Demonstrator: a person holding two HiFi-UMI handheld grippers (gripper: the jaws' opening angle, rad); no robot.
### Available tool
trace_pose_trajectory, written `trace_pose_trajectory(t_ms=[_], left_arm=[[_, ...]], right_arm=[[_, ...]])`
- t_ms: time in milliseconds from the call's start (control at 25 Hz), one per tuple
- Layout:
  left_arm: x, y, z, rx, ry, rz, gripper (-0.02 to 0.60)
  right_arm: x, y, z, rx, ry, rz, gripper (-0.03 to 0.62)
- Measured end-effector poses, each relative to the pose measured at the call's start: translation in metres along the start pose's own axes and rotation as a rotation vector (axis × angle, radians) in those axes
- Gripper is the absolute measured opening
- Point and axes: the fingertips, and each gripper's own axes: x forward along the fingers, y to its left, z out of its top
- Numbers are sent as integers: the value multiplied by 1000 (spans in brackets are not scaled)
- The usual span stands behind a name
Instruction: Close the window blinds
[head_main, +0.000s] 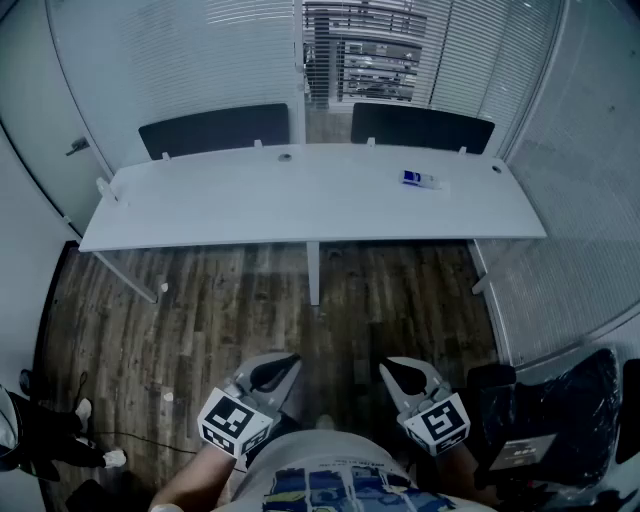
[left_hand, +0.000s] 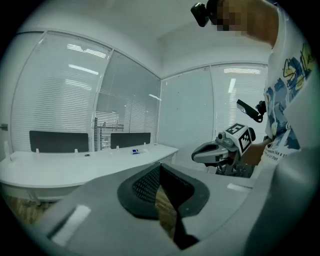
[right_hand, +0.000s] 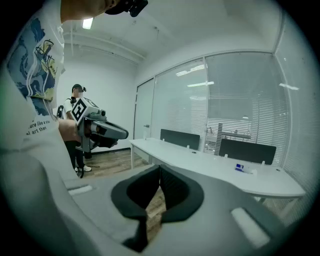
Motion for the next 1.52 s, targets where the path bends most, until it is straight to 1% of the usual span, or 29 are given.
trace_pose_trajectory(t_ms=[200, 560, 720, 880, 1000, 1080, 1240, 1360, 1520], left_arm=[[-12, 13, -3, 3, -1, 22, 3], [-41, 53, -5, 5, -6, 39, 3], [-48, 72, 0, 6, -9, 31, 3], [-56, 87, 3, 13, -17, 22, 3], [-64, 101, -3, 12, -16, 22, 3], [-69, 111, -10, 5, -13, 31, 3], [-75, 127, -25, -9, 6, 61, 3], [-69, 138, -24, -7, 14, 80, 3], [-42, 161, -16, -8, 6, 108, 3]], right_arm=[[12, 2, -7, -19, 6, 6, 5], [52, 26, 15, -53, 23, 20, 5], [67, 35, 31, -31, 29, 13, 5], [82, 40, 36, -25, 18, -1, 5], [97, 45, 39, -38, 3, -11, 6], [107, 52, 44, -28, -1, -10, 8], [125, 64, 34, -9, 23, 13, 11], [137, 52, 37, -21, 30, 26, 12], [160, 26, 48, -25, 29, 45, 23]])
